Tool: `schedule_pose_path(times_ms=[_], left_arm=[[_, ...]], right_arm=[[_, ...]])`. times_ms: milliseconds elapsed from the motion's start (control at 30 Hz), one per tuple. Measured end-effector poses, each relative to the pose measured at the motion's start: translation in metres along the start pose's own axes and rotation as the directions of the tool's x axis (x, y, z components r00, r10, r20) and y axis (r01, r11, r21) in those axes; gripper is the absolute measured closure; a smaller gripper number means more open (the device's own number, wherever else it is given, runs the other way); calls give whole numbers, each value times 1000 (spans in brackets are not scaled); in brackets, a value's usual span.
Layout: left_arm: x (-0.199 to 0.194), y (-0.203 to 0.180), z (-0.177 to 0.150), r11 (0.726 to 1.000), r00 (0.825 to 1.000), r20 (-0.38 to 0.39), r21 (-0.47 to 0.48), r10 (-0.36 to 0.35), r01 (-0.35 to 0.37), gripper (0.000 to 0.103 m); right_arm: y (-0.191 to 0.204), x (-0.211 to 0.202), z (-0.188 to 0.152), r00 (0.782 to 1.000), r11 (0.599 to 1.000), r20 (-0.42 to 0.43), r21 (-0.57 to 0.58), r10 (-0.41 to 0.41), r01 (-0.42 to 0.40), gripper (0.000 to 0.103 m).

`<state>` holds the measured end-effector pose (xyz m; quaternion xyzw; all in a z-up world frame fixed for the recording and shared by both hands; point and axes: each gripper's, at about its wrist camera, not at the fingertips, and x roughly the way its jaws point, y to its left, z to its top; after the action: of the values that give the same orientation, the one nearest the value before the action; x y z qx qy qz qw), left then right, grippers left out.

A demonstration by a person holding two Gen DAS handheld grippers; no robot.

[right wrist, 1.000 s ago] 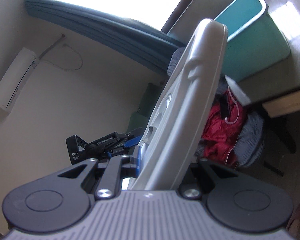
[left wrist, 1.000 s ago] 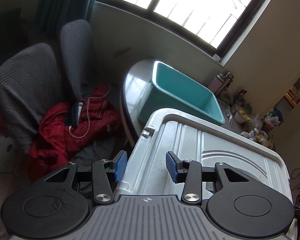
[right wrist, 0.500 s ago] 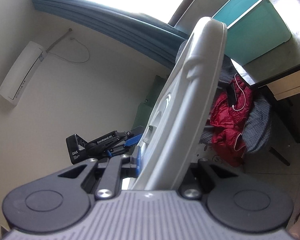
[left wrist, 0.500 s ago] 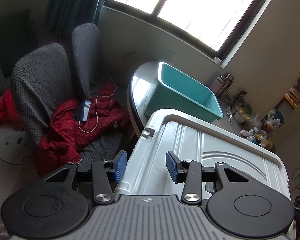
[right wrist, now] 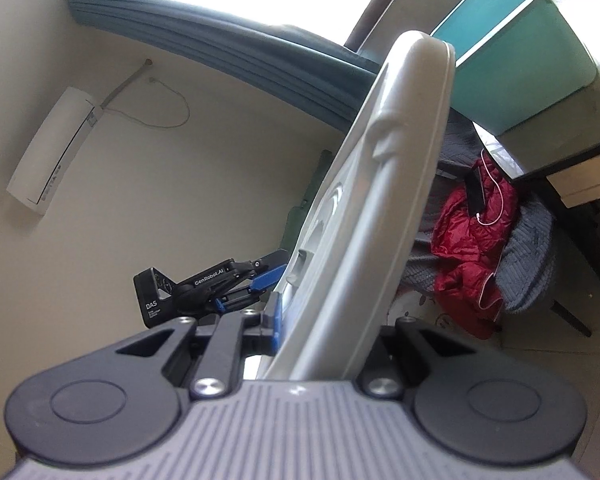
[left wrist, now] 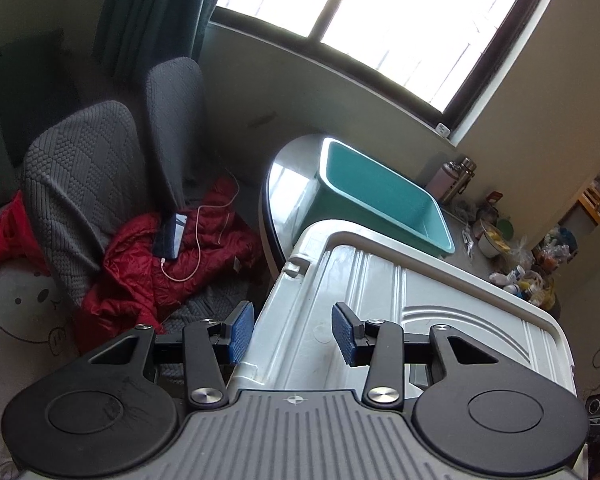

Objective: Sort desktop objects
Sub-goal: 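Carry the white lid with both grippers over the tub's opening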

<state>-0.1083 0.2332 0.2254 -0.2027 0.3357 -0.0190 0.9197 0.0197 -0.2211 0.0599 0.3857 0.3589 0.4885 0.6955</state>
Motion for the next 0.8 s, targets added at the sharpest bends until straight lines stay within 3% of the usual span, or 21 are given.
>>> schedule_pose_path(times_ms=[800], left_arm=[[91, -58, 65, 998, 998, 28, -46, 48, -46, 59]], right_arm=[[-41, 3, 107, 998, 999, -59, -13, 32, -33, 89]])
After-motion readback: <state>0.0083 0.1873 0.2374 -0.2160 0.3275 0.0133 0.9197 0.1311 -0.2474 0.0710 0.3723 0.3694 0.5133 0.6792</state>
